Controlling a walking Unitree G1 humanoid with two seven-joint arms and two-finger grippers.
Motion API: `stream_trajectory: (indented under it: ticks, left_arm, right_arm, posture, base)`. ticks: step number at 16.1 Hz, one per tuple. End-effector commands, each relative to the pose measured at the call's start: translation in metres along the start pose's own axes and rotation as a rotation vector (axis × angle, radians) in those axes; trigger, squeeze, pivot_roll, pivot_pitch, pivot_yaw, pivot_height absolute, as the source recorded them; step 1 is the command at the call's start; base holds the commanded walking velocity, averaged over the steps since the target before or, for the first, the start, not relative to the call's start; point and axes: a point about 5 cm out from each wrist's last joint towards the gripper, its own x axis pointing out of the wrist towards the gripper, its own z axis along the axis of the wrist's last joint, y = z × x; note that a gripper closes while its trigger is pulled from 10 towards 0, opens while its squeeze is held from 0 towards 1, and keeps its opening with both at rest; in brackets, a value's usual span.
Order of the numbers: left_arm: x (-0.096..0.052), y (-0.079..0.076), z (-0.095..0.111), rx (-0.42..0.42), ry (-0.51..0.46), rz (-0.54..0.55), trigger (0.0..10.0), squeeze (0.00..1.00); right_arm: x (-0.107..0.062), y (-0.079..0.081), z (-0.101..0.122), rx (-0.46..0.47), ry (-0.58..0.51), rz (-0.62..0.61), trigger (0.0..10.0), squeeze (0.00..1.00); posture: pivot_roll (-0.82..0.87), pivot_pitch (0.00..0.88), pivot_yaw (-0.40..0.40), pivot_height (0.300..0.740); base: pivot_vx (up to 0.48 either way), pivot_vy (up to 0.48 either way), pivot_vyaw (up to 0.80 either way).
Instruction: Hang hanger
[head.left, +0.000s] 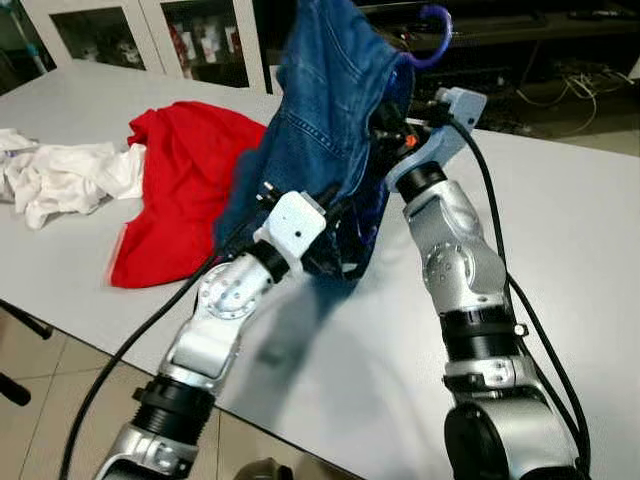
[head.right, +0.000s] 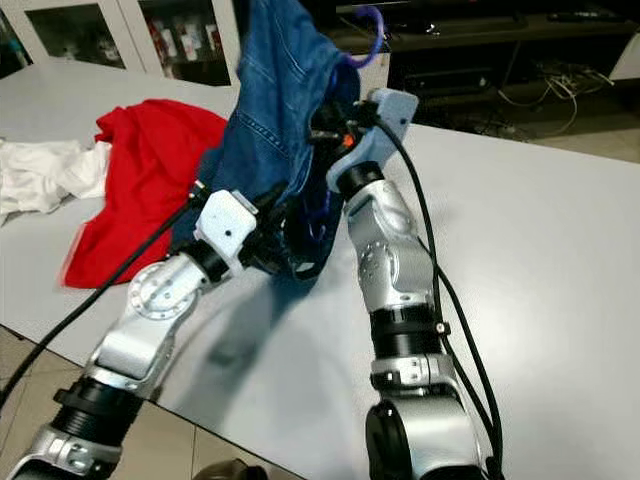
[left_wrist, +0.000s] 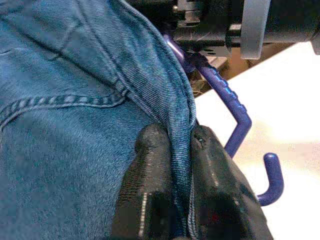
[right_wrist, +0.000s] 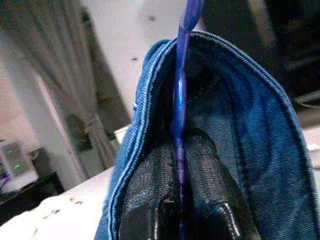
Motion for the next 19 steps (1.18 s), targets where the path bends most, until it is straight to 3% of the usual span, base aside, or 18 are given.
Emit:
stream_trajectory:
  ticks: [1, 2, 5, 6, 7, 9, 10, 13, 14, 16, 17, 19]
  left_arm:
    - [-0.001, -0.003, 0.002, 0.025, -0.01, 0.002, 10.0, 1.0]
    - [-0.001, -0.001, 0.007, 0.021, -0.048, 0.014, 10.0, 0.0]
    - [-0.009, 0.006, 0.02, 0.077, -0.124, -0.013, 10.0, 0.0]
    - [-0.013, 0.011, 0.023, 0.106, -0.143, -0.007, 10.0, 1.0]
    - [-0.016, 0.007, 0.021, 0.142, -0.138, -0.063, 10.0, 1.0]
    - [-0.015, 0.007, 0.019, 0.173, -0.125, -0.047, 10.0, 1.0]
    - [-0.013, 0.007, 0.016, 0.166, -0.094, -0.024, 10.0, 0.0]
    - [-0.019, 0.015, 0.019, 0.224, -0.119, 0.006, 10.0, 0.0]
    - [-0.024, 0.015, 0.019, 0.196, -0.127, -0.045, 10.0, 1.0]
    - [-0.026, 0.018, 0.017, 0.27, -0.104, -0.05, 10.0, 1.0]
    - [-0.025, 0.027, 0.02, 0.282, -0.11, 0.011, 10.0, 0.0]
    - [-0.03, 0.038, 0.026, 0.333, -0.114, 0.004, 10.0, 0.0]
  right_arm:
    - [0.0, 0.006, 0.009, -0.046, -0.055, 0.041, 10.0, 0.0]
    - [-0.002, 0.006, 0.008, -0.07, -0.052, 0.044, 10.0, 0.0]
    - [-0.005, 0.0, 0.006, -0.149, -0.041, 0.048, 10.0, 0.0]
    - [-0.005, -0.001, 0.005, -0.153, -0.039, 0.045, 10.0, 0.0]
    - [-0.005, -0.001, 0.005, -0.155, -0.038, 0.041, 10.0, 0.0]
    - [-0.005, -0.001, 0.004, -0.159, -0.039, 0.04, 10.0, 0.0]
    - [-0.005, -0.001, 0.002, -0.175, -0.038, 0.033, 10.0, 0.0]
    - [-0.007, -0.001, 0.002, -0.223, -0.042, 0.045, 10.0, 0.0]
    - [-0.008, -0.001, 0.001, -0.243, -0.04, 0.054, 10.0, 0.0]
    - [-0.008, -0.001, 0.0, -0.242, -0.039, 0.054, 10.0, 0.0]
    - [-0.008, 0.001, 0.0, -0.262, -0.043, 0.076, 10.0, 0.0]
    - [-0.012, 0.001, -0.001, -0.327, -0.033, 0.125, 10.0, 0.0]
  posture:
    - [-0.05, 0.0, 0.061, 0.74]
    - [-0.05, 0.0, 0.06, 0.74]
    - [-0.04, 0.0, 0.055, 0.74]
    - [-0.04, 0.0, 0.054, 0.74]
    - [-0.04, 0.0, 0.054, 0.74]
    - [-0.04, 0.0, 0.054, 0.74]
    - [-0.04, 0.0, 0.055, 0.74]
    - [-0.04, 0.0, 0.055, 0.74]
    - [-0.04, 0.0, 0.055, 0.74]
    - [-0.03, 0.0, 0.055, 0.74]
    - [-0.03, 0.0, 0.058, 0.74]
    - [-0.03, 0.0, 0.058, 0.74]
  base:
    - [0.0, 0.0, 0.0]
    - [0.0, 0.0, 0.0]
    - [0.0, 0.0, 0.0]
    - [0.0, 0.0, 0.0]
    - [0.0, 0.0, 0.0]
    - [0.0, 0.0, 0.0]
    - [0.0, 0.0, 0.0]
    - [0.0, 0.0, 0.0]
    - [0.0, 0.0, 0.0]
    - [0.0, 0.0, 0.0]
    - [0.0, 0.0, 0.0]
    - [0.0, 0.0, 0.0]
